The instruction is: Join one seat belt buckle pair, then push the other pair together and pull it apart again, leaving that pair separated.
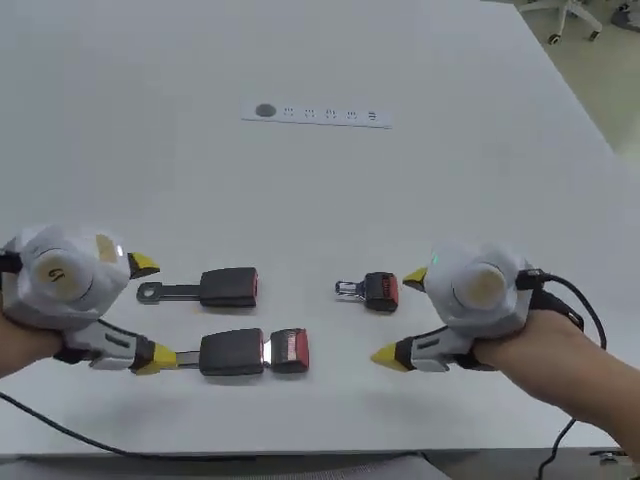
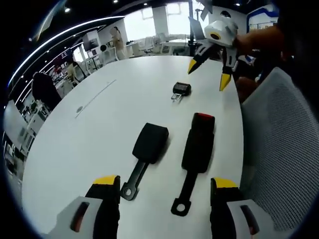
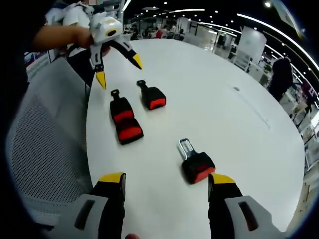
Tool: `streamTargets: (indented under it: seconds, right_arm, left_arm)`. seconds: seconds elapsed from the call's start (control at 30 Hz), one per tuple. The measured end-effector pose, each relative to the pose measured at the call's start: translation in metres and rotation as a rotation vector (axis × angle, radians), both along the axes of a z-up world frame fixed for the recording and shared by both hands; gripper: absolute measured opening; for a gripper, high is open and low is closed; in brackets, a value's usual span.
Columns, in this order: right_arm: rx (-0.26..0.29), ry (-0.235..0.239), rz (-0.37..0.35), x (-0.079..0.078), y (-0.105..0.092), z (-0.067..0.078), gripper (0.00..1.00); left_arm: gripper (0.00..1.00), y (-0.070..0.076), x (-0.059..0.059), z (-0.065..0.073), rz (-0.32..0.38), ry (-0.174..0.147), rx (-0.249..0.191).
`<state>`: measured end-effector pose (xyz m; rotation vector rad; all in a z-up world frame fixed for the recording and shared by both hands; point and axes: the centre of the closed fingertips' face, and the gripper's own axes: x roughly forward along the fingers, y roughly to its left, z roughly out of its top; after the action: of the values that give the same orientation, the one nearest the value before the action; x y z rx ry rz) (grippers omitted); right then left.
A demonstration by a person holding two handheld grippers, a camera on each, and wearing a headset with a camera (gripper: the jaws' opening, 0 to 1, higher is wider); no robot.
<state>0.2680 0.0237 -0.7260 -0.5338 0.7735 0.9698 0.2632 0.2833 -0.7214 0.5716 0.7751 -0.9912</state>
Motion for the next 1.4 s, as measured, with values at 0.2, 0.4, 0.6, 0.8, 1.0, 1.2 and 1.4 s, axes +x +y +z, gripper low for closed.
streamTargets:
  seconds: [0.2, 0.4, 0.6, 0.8, 1.0, 1.2, 1.4]
  right_arm:
    - [0.054, -0.013, -0.065, -0.010, -0.006, 0.005, 0.76]
    - [0.124, -0.021, -0.135, -0.016, -0.010, 0.017, 0.86]
    - [0.135, -0.027, -0.152, -0.027, -0.010, 0.018, 0.94]
    - [0.166, -0.031, -0.165, -0.036, -0.002, 0.020, 0.99]
    - [0.159, -0.042, -0.166, -0.041, 0.001, 0.024, 0.99]
    - [0.166, -0.034, -0.189, -0.044, 0.000, 0.022, 0.99]
    - [0.163, -0.020, -0.191, -0.047, -0.001, 0.017, 0.99]
  left_arm:
    - [0.80, 0.015, -0.013, 0.005, 0.073, -0.012, -0.023]
    - [0.93, 0.029, -0.021, 0.006, 0.167, -0.003, -0.068]
    - [1.00, 0.037, -0.026, 0.007, 0.227, -0.002, -0.093]
    - [1.00, 0.041, -0.042, 0.001, 0.250, 0.025, -0.086]
    - [1.00, 0.041, -0.047, -0.001, 0.252, 0.013, -0.087]
    - [1.00, 0.041, -0.050, -0.002, 0.248, 0.006, -0.092]
    - [1.00, 0.040, -0.053, -0.002, 0.249, 0.000, -0.088]
